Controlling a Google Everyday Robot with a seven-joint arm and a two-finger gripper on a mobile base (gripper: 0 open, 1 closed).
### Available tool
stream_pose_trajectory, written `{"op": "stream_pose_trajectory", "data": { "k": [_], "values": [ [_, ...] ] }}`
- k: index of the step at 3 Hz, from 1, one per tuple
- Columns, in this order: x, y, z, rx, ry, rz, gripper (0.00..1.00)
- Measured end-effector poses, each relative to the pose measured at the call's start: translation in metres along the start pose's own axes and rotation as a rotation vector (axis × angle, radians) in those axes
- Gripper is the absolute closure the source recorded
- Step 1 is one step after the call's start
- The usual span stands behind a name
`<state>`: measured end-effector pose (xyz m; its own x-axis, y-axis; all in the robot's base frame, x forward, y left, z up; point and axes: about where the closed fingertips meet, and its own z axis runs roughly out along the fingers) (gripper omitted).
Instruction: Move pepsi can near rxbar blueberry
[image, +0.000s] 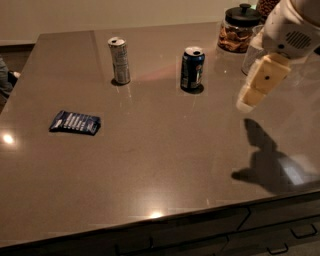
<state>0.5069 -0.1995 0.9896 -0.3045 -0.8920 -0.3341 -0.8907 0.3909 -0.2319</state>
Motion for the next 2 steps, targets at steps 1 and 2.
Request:
{"op": "stream_pose_trajectory", "data": {
  "k": [1,2],
  "values": [
    [-0.017,-0.033,0.011,0.035,-0.050,0.071,0.00],
    [-0.031,-0.062,0.026,0.067,-0.098,0.141,0.00]
  ]
}}
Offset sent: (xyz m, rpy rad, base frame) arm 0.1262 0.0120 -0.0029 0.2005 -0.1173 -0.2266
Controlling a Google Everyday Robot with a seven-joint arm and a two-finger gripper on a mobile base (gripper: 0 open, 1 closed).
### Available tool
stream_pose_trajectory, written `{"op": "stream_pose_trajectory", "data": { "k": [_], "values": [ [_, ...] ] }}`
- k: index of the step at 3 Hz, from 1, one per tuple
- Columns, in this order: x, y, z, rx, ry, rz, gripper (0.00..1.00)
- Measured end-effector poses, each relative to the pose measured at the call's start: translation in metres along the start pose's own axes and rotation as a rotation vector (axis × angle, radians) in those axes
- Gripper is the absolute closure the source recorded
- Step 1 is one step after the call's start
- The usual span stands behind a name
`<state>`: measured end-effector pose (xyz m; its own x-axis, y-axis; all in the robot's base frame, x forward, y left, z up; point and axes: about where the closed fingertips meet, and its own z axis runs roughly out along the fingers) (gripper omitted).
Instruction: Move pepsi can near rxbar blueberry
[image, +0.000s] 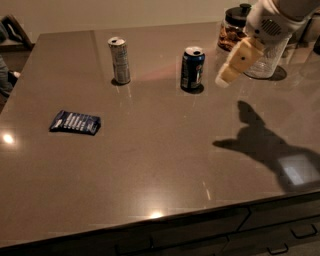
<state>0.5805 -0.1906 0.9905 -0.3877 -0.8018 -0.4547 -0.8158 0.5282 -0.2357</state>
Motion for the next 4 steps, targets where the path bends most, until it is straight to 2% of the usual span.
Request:
{"op": "stream_pose_trajectory", "data": {
  "k": [2,4],
  "values": [
    [-0.030,-0.045,0.042,0.026,-0.159,0.154,0.00],
    [-0.059,-0.071,0.073,0.026,-0.276,0.223,0.00]
  ]
}}
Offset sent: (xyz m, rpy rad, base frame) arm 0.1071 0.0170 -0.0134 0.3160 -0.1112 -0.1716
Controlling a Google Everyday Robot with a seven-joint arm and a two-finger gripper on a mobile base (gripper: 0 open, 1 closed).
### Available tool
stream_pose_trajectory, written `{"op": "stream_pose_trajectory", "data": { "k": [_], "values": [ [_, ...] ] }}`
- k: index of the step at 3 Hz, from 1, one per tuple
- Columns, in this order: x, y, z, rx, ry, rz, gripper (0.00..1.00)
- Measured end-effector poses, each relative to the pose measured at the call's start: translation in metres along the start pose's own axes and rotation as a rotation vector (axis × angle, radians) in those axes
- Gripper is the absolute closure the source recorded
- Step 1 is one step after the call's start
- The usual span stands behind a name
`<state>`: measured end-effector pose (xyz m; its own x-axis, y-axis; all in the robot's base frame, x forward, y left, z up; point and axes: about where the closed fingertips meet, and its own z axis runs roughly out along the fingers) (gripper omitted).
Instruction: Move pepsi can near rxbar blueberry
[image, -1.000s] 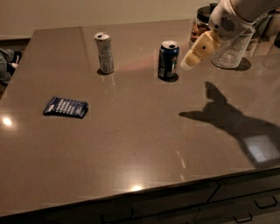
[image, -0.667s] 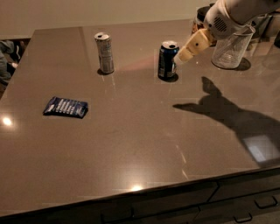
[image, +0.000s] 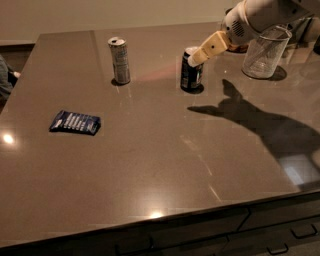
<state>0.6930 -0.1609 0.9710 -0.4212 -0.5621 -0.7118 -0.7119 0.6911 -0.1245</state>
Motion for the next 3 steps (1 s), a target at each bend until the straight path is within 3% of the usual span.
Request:
{"op": "stream_pose_trajectory", "data": {
  "k": [3],
  "values": [
    [0.005,0.002,0.051,-0.062,0.002,0.021,0.00]
  ]
}}
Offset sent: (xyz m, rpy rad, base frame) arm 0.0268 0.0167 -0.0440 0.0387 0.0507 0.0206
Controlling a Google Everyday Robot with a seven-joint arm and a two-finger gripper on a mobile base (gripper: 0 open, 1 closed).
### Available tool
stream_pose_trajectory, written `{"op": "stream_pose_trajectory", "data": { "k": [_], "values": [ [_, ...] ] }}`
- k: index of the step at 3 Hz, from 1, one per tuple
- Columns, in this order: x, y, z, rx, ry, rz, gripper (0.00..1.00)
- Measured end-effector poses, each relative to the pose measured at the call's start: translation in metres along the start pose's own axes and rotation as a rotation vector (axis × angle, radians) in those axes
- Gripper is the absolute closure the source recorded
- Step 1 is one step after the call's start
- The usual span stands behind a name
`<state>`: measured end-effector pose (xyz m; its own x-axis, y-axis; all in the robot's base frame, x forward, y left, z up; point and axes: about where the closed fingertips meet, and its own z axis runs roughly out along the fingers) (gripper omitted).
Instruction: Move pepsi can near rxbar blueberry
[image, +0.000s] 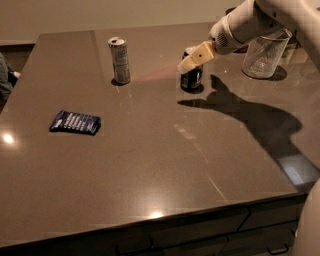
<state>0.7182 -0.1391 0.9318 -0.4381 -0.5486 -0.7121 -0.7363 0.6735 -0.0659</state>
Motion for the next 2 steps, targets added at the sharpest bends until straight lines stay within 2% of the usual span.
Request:
{"op": "stream_pose_trajectory", "data": {
  "k": [1,2],
  "values": [
    [0.0006,0.0010,0.0074,-0.017,0.009,0.003,0.14],
    [-0.0024,0.0019,0.0101,-0.031,0.012,-0.001,0.38]
  ]
}}
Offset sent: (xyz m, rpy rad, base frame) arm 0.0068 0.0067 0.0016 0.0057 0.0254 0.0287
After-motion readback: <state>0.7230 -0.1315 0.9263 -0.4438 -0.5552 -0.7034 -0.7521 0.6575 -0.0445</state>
